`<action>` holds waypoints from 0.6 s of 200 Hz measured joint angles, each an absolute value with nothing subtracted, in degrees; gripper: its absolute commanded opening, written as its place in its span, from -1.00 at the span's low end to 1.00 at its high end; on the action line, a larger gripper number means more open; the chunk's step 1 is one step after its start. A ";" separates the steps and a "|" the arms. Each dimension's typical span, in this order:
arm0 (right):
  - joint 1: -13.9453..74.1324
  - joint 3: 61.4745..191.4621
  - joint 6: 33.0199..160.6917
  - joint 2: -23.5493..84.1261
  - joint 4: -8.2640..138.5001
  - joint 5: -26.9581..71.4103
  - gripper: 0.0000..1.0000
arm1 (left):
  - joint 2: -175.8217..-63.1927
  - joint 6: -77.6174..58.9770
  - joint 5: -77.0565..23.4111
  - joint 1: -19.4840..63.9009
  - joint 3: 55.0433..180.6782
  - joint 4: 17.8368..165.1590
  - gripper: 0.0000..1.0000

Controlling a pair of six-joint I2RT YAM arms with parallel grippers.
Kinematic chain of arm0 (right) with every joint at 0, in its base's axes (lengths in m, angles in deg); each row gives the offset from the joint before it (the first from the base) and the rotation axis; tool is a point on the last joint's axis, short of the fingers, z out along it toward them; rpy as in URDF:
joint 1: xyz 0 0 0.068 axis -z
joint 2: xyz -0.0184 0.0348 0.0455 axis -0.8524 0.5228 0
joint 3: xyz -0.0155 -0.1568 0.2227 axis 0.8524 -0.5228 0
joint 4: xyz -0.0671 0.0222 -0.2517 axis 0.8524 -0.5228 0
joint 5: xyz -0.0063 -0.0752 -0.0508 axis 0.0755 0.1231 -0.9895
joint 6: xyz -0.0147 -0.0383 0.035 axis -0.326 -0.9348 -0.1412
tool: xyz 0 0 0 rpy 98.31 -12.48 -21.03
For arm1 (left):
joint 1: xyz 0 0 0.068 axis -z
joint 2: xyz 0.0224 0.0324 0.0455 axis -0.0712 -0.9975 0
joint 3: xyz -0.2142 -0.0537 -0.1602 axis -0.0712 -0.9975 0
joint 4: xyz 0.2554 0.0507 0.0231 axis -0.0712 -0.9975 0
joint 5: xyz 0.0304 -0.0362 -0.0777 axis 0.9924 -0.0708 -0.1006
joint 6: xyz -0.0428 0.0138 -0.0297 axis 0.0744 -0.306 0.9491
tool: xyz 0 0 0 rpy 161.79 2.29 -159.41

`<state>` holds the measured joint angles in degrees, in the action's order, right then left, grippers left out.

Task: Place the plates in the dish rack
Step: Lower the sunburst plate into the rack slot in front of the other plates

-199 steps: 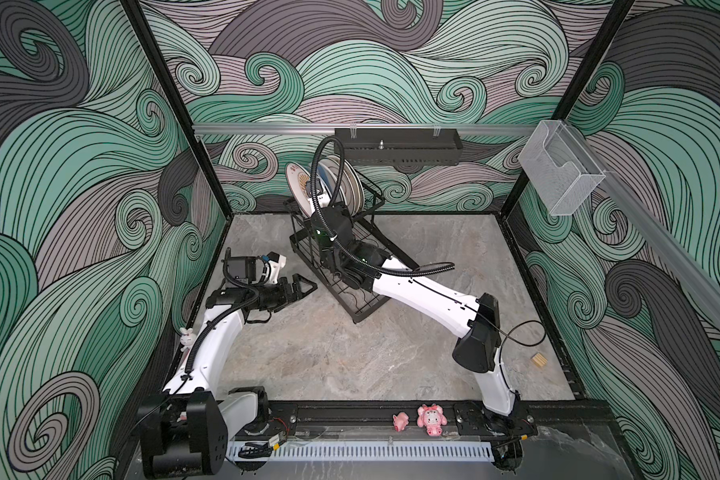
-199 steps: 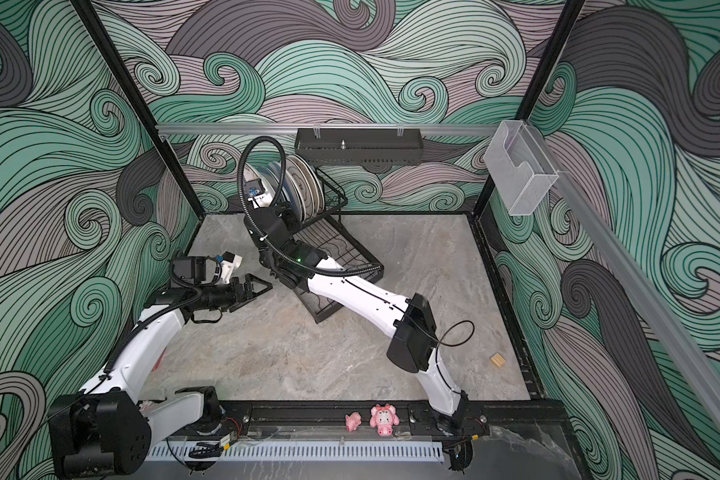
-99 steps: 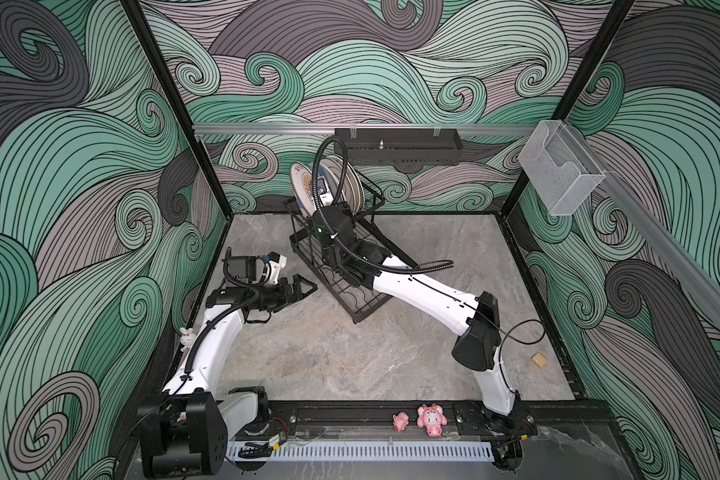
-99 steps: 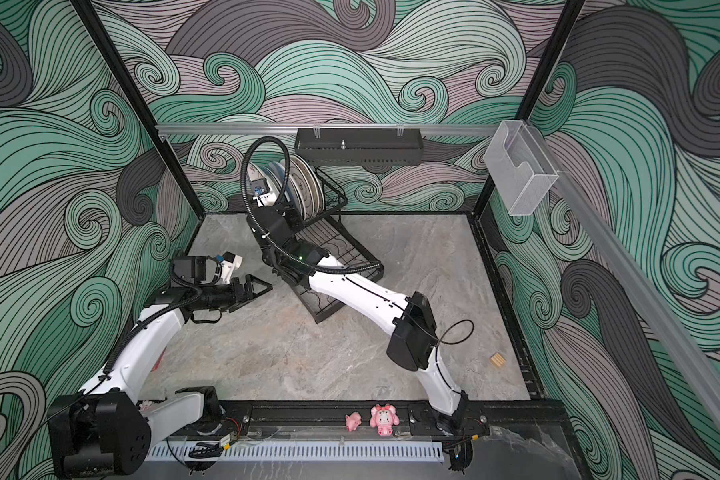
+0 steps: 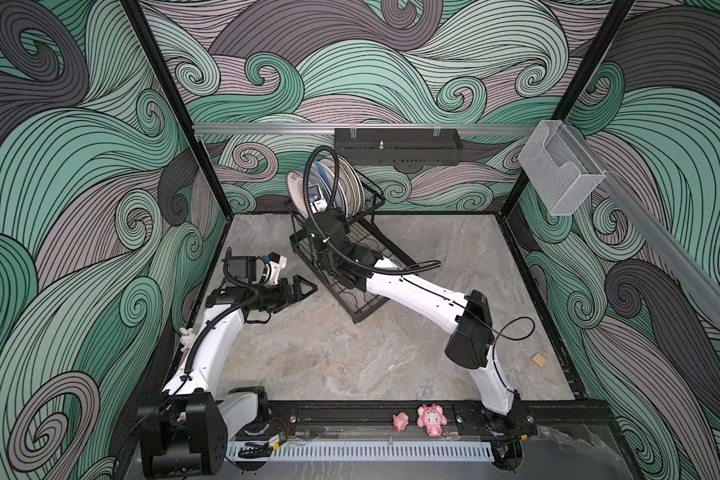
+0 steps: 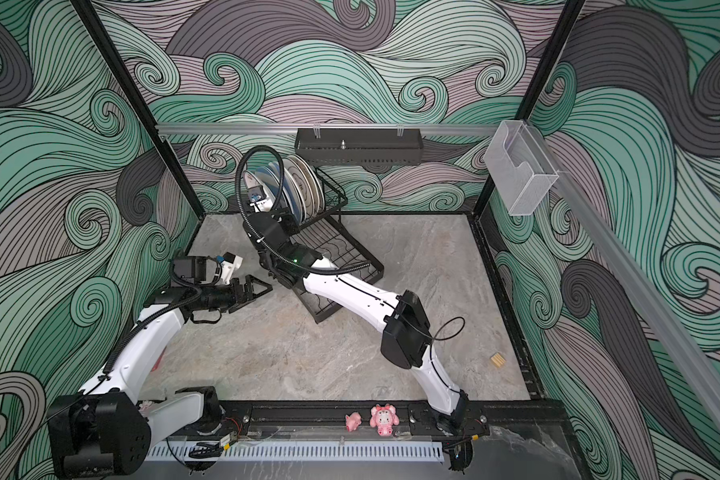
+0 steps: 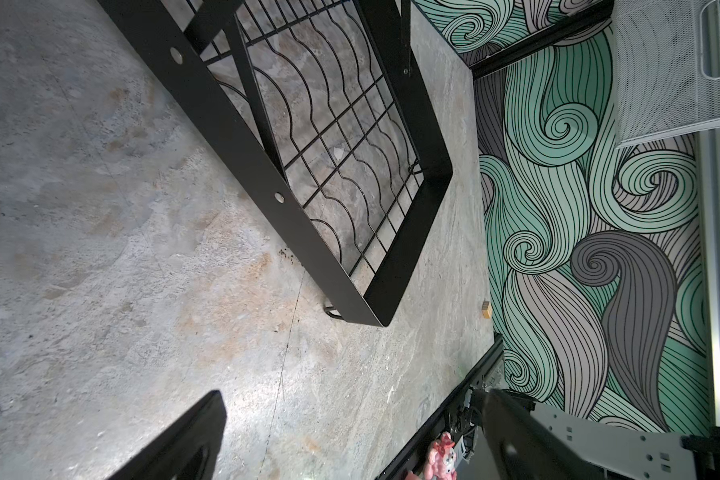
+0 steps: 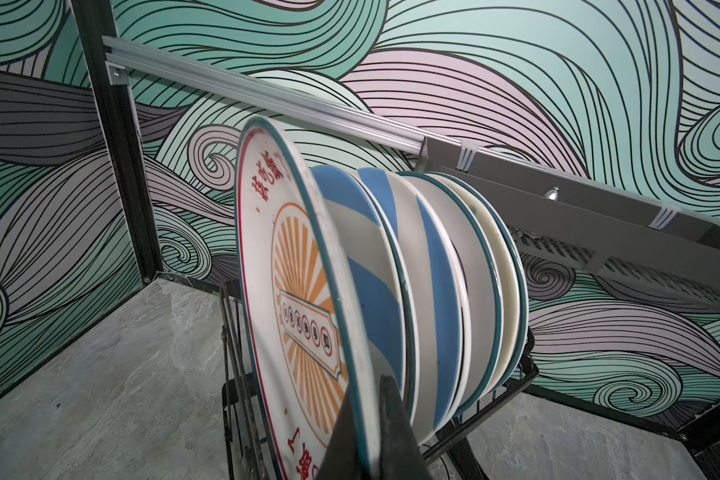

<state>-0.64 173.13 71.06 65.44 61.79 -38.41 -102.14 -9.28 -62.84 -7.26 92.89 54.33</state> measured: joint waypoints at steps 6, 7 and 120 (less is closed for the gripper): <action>-0.64 173.13 71.10 65.44 61.81 -38.41 -1.00 | -102.14 -9.35 -62.84 -7.26 92.89 54.24 0.97; -0.64 173.13 71.12 65.44 61.79 -38.39 -1.00 | -102.14 -9.37 -62.84 -7.26 92.89 54.24 0.97; -0.33 173.29 72.83 66.69 61.96 -38.20 -0.94 | -102.14 -10.00 -62.66 -7.26 93.63 53.78 0.97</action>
